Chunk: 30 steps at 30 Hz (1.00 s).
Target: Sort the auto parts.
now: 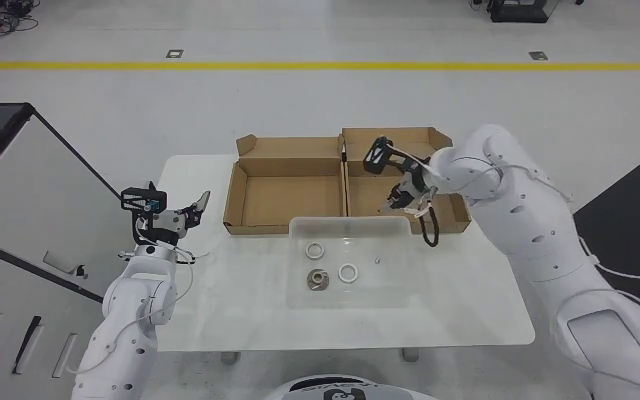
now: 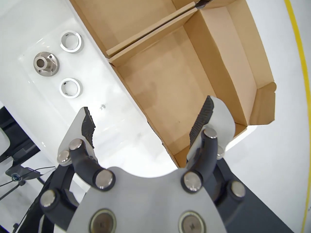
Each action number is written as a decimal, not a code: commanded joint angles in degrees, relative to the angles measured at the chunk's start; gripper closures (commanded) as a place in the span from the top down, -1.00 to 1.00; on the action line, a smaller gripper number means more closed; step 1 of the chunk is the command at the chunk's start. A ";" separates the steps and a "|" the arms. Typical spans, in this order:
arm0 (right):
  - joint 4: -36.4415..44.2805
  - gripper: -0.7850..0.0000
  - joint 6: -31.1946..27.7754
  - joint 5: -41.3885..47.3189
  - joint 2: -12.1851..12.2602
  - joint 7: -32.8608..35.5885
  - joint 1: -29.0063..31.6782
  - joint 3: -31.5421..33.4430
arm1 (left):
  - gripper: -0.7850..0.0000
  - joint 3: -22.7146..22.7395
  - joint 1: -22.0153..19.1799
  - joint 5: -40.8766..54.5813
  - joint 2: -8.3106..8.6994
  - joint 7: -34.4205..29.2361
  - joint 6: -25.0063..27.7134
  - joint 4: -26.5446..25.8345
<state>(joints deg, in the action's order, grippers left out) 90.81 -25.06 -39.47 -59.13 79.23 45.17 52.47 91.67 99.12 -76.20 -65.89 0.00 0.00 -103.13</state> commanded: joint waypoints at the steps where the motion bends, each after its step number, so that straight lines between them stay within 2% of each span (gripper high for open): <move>1: 0.03 1.00 0.70 1.42 0.06 0.70 -1.69 -2.65 | 1.00 0.00 0.00 0.00 0.00 0.00 0.00 0.00; 8: -0.10 1.00 3.77 6.19 0.36 3.77 -5.80 -10.12 | 1.00 0.00 0.00 0.00 0.00 0.00 0.00 0.00; 14: 0.37 1.00 6.34 8.59 0.49 6.33 -7.06 -13.75 | 1.00 0.00 0.00 0.00 0.00 0.00 0.00 0.00; 18: 1.28 1.00 7.95 9.10 0.47 7.94 -6.94 -15.23 | 1.00 0.00 0.00 0.00 0.00 0.00 0.00 0.00; 30: 1.96 1.00 7.90 8.82 0.46 7.25 -6.51 -15.72 | 1.00 0.00 0.00 0.00 0.00 0.00 0.00 0.00</move>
<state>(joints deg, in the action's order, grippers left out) 92.54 -17.07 -30.38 -58.66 87.16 38.38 36.87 91.67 99.12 -76.20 -65.89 0.00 0.00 -103.13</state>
